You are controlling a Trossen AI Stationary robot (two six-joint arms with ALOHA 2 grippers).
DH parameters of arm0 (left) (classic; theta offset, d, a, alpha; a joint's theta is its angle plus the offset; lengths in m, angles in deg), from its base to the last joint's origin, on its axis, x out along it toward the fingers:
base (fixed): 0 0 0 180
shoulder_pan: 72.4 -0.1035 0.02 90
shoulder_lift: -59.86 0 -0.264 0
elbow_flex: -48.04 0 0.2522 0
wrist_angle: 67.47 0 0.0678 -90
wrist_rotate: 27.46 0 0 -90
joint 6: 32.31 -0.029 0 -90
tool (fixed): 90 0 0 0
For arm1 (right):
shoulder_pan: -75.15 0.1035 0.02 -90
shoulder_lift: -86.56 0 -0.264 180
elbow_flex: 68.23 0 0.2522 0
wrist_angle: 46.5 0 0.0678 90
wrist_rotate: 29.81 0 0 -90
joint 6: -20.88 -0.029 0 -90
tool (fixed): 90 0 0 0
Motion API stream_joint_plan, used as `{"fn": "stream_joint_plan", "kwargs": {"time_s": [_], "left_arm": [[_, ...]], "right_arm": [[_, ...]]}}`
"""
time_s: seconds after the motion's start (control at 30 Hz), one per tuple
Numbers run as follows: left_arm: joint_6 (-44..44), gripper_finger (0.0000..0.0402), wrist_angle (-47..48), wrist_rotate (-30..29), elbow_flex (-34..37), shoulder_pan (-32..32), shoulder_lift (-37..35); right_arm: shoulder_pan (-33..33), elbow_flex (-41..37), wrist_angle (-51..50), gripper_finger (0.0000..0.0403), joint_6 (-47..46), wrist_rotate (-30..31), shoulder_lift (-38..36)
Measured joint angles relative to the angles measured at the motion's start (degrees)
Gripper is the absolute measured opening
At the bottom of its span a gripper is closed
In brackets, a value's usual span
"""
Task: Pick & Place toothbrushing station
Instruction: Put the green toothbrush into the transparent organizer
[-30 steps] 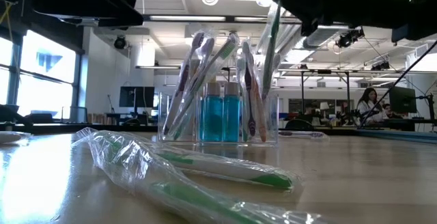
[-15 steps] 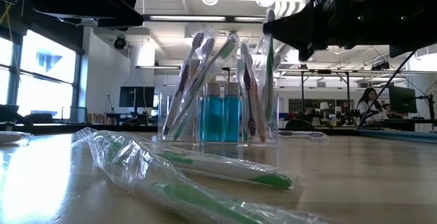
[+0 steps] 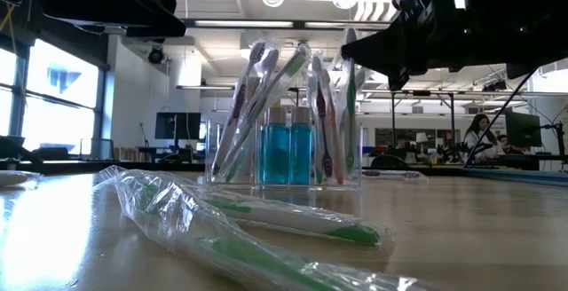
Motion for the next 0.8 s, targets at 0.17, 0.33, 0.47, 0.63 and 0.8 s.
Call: {"fn": "stream_joint_plan", "kwargs": {"time_s": [0.17,0.33,0.47,0.63,0.8], "left_arm": [[0.1,0.0184,0.0,0.0,0.0,0.0,0.0],[0.3,0.0184,0.0,0.0,0.0,0.0,0.0],[0.3,0.0184,0.0,0.0,0.0,0.0,0.0],[0.3,0.0184,0.0,0.0,0.0,0.0,0.0],[0.3,0.0184,0.0,0.0,0.0,0.0,0.0]], "right_arm": [[-0.4,0.0,-1.6,0.0013,-1.5,0.0,0.0],[-0.4,0.0,-2.1,0.0013,-1.5,0.0,0.0],[-0.4,0.0,-2.7,0.0013,-2.1,0.0,0.0],[-0.4,0.0,-3.0,0.0013,-2.3,0.0,-0.1],[-0.4,0.0,-3.1,0.0023,-2.3,-0.1,-0.1]]}}
